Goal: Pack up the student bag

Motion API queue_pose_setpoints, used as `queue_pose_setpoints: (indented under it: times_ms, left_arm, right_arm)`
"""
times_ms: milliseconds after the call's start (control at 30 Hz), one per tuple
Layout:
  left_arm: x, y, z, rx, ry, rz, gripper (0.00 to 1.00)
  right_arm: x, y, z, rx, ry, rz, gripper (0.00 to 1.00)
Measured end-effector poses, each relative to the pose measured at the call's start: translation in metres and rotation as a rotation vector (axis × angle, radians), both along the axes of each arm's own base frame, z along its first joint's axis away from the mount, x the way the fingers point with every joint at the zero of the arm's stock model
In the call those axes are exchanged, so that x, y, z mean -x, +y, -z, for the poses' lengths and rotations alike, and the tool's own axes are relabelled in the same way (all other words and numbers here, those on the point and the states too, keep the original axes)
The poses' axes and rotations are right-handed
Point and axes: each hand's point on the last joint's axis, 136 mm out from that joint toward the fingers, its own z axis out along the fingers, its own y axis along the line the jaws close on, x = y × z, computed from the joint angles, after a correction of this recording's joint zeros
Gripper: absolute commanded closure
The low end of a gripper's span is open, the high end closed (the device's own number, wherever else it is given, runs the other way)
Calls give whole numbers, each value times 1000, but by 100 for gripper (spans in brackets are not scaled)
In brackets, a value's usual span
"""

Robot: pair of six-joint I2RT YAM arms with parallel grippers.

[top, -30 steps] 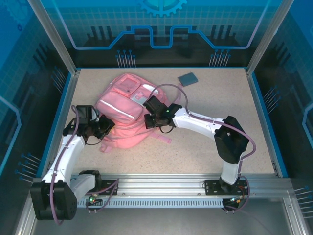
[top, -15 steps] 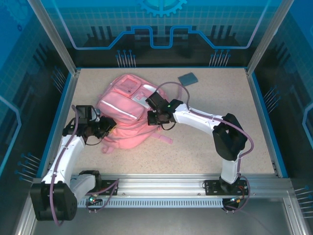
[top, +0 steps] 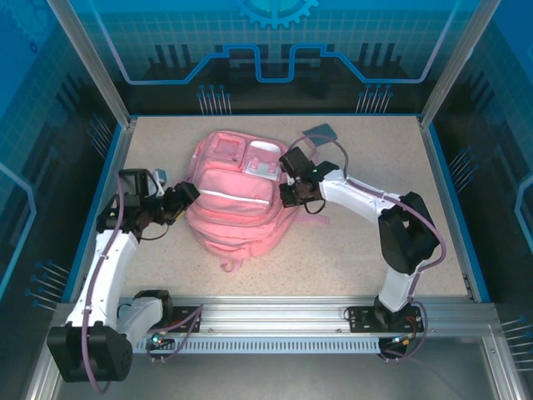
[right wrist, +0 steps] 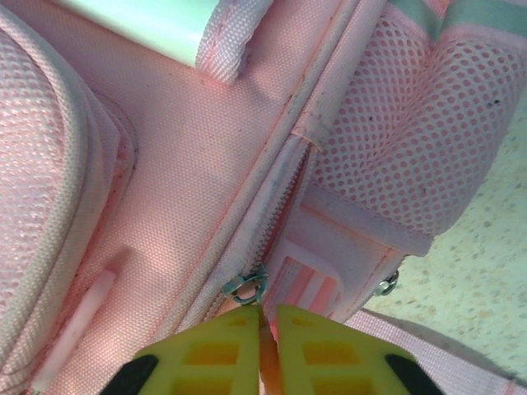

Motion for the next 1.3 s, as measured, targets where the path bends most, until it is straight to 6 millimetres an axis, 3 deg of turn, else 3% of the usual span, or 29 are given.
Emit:
queue_pose_setpoints:
  times_ms: [167,267,333,400,500,767,867,1000,1300]
  left_arm:
    - [-9,-16,-10,-37,-25,76,29]
    - [-17,-32,-11,-74,-24,133,29]
    - [-23,-40,-10,-99,-23,162,29]
    - [-31,-49,-7,-117,-12,188,30]
    - [-45,-64,1,-141,12,231,33]
    - [-89,-97,20,-244,44,318,46]
    - [-109,-95,31,-315,57,292,52]
    - [-125,-83,51,-401,101,236,52]
    - [-128,-69,81,-469,196,182,48]
  right_arm:
    - [-16,-20,-13,-27,-31,59,47]
    - [-22,-19,-39,-113,-84,54,31]
    - [-21,-12,-58,-187,-114,33,26]
    - [-21,-3,-75,-263,-134,4,24]
    - [-21,11,-81,-344,-125,-35,21]
    - [-22,40,-43,-423,26,-92,21]
    - [-22,47,-32,-434,63,-106,21]
    - [-24,57,-31,-448,74,-136,20]
    - [-15,70,-26,-454,105,-212,14]
